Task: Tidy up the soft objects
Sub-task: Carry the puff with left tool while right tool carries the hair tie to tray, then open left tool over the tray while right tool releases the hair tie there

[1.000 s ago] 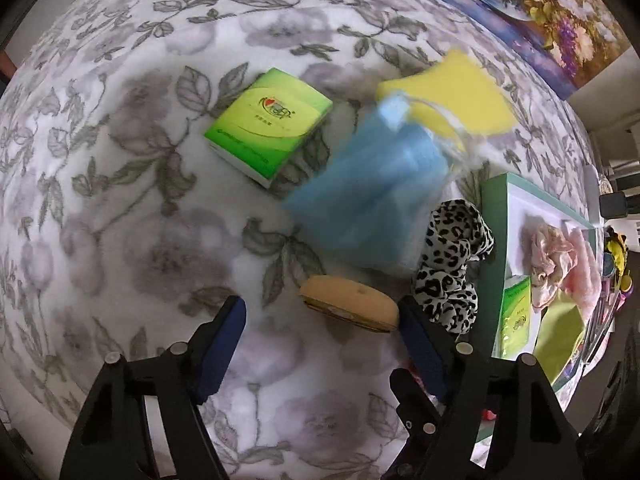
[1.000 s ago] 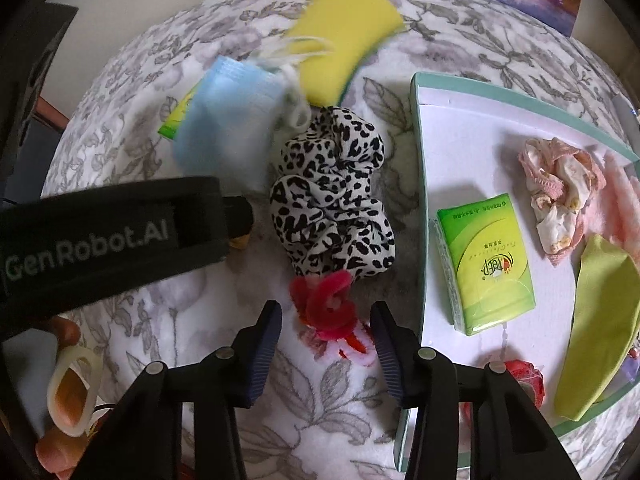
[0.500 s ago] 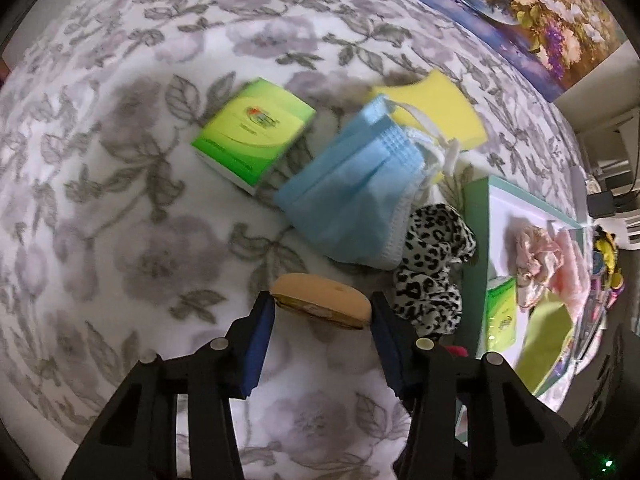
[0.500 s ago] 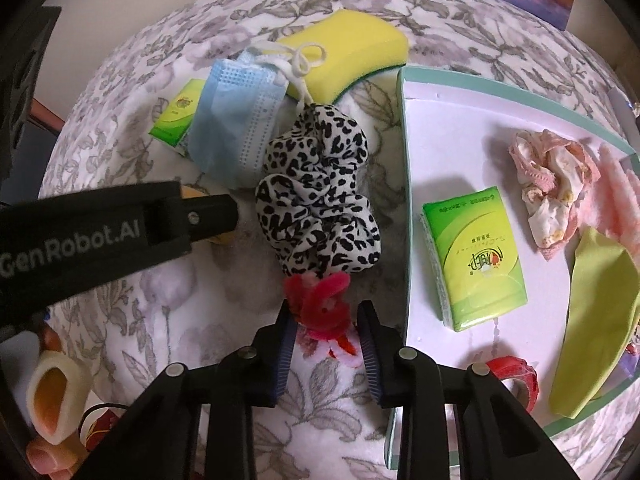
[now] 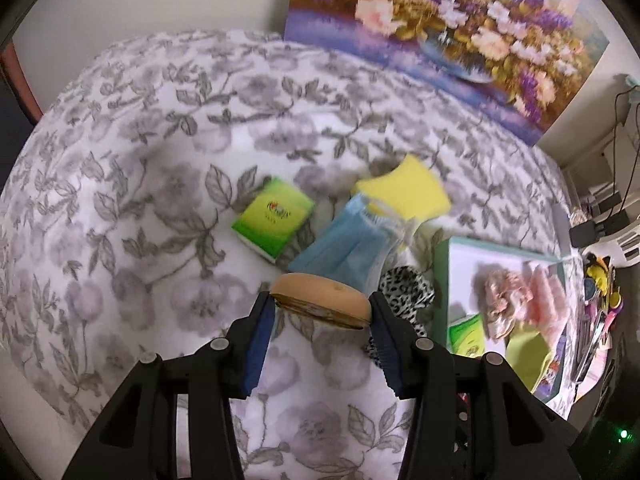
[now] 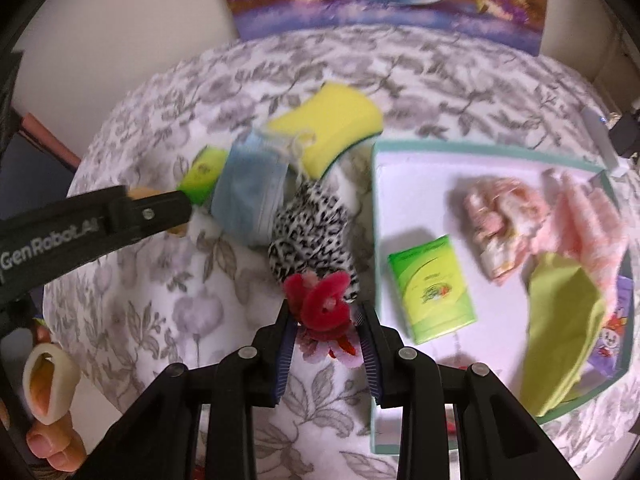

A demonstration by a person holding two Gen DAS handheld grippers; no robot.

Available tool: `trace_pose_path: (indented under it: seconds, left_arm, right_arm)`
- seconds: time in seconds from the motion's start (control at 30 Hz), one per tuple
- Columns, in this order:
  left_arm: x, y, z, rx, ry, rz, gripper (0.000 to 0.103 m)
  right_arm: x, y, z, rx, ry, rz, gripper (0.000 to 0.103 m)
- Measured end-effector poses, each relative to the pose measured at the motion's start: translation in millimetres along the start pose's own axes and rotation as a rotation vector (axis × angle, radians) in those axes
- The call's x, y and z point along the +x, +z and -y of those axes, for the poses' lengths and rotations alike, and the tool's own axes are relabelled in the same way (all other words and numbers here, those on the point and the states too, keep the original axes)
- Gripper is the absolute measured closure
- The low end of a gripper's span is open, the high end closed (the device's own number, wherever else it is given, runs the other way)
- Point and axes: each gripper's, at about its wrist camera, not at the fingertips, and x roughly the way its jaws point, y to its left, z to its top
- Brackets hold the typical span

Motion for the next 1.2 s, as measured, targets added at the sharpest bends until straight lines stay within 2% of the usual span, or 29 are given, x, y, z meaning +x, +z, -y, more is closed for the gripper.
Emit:
trace_pose_path:
  seconds: [0.07,0.3,0.57,0.87,1.2]
  left_arm:
    - [-14,4,-13,-0.001,-0.004,0.021,0.053]
    - [-26,3,-6,-0.006,0.019,0.054,0.053]
    - [-19,-3,34,0.022,0.004,0.030,0.053]
    - [10,0,98,0.112,-0.022,-0.016,0.053]
    - [57,-1,134,0.135,-0.050,-0.098,0.052]
  right_arm:
    - [-6,1,4,0.009,-0.011,0.013,0.070]
    - [-15,2,23,0.056,-0.036,0.045,0.070]
    - [-21,11,78,0.178,-0.110,0.071,0.070]
    - [-20,24,141,0.306,-0.187,0.081,0.070]
    - [-8,39,171,0.393,-0.191,0.069,0.070]
